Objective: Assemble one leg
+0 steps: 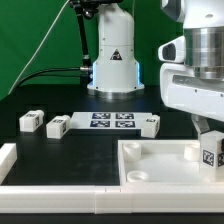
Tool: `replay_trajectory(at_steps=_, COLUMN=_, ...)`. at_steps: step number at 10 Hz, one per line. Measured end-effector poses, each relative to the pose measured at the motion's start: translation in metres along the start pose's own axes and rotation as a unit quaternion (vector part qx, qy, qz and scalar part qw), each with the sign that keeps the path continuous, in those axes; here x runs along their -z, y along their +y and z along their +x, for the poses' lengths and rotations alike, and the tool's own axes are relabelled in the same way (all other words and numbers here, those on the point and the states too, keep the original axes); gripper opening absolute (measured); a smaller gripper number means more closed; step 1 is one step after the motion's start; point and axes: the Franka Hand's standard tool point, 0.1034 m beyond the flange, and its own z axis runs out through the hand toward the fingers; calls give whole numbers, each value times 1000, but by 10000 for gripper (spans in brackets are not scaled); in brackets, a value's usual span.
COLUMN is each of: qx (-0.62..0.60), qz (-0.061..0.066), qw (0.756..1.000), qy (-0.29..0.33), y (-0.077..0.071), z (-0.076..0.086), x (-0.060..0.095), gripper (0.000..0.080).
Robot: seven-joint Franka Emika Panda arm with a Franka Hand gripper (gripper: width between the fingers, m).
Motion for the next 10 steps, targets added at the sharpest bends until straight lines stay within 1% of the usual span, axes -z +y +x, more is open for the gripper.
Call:
replay_trajectory(at_steps=1, qx=10, qz=0, qw=1000, qy=0, y=0, z=0, x=0, gripper=292)
replay_trajectory(at_steps=2, qx=11, qz=0, qw=1000, qy=0, y=0, z=0, x=0, gripper=390)
replay_trajectory(at_steps=3, qx=59, qz=-1, qw=998, qy=1, y=0, z=-2, x=-1, gripper=526)
replay_trajectory(at_steps=4, qx=82, qz=-1, qw=997, qy=2, y=-2, z=-4, x=0, gripper=526)
replay_trajectory(at_steps=5, qx=151, qz=-3, qw=989, qy=5, y=-4, z=-7, x=1, gripper=623)
replay_trajectory(at_steps=6, qx=225, qz=-11, qw=974, qy=7, y=-6, z=-10, x=2, gripper=642)
replay_trajectory(at_steps=7, qx=281, qz=-15, qw=960, qy=5, y=-7, z=-11, x=4, gripper=642)
replay_trajectory(at_steps=8, qx=349, qz=-16, qw=937, qy=4, y=-7, z=-10, x=4, gripper=648)
replay_trajectory(at_steps=9, qx=392, qz=-17, qw=920, qy=3, y=-7, z=-10, x=3, gripper=649)
replay_trajectory(at_steps=10, qx=458, qz=-21, qw=889, qy=3, y=-7, z=-9, x=3, gripper=649)
